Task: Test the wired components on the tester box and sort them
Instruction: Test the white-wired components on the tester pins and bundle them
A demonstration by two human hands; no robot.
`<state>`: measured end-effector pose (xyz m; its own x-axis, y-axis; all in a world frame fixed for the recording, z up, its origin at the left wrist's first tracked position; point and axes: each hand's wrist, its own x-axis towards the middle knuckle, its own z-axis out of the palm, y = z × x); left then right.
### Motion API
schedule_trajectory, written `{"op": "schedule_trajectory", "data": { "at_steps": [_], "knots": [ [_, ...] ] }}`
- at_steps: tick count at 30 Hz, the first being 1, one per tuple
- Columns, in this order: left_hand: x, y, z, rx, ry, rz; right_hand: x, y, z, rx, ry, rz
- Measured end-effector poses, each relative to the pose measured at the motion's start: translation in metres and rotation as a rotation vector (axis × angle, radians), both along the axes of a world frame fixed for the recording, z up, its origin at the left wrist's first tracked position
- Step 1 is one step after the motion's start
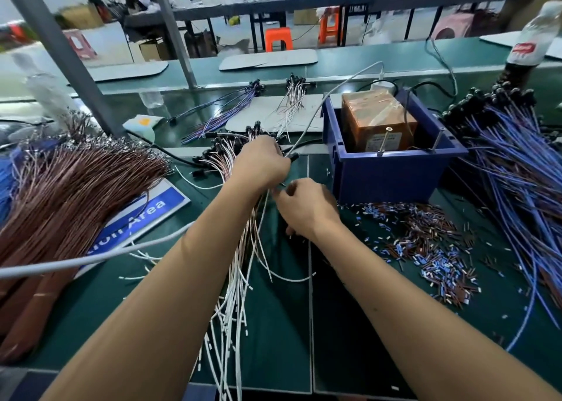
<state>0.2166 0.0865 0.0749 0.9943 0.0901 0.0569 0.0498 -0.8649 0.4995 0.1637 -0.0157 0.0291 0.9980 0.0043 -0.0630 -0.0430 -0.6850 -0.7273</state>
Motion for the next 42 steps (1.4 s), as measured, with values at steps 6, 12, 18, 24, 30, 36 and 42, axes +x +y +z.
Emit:
{"op": "schedule_trajectory", "data": {
  "at_steps": [6, 12, 18, 24, 30, 36, 42],
  "knots": [
    [-0.008, -0.008, 0.025, -1.329, 0.028, 0.195, -0.013, -0.01, 0.005, 0.525, 0.038, 0.174],
    [-0.027, -0.006, 0.046, -2.167, -0.103, 0.212, -0.029, -0.046, 0.014, 1.047, 0.017, 0.388],
    [-0.037, -0.041, 0.038, -2.398, -0.114, 0.305, -0.035, -0.09, 0.031, 0.594, -0.44, 0.479],
    [-0.036, -0.072, 0.024, -2.451, -0.036, 0.388, -0.037, -0.131, 0.044, 0.25, -0.69, 0.499],
    [-0.032, -0.085, 0.006, -2.456, -0.033, 0.449, -0.036, -0.143, 0.027, 0.026, -0.784, 0.521],
    [-0.04, -0.098, -0.018, -2.239, -0.097, 0.371, -0.038, -0.148, 0.011, 0.567, -0.586, 0.242],
    [-0.048, -0.104, -0.034, -1.613, -0.444, 0.108, -0.038, -0.179, 0.007, 0.794, -0.556, 0.099]
  ]
}}
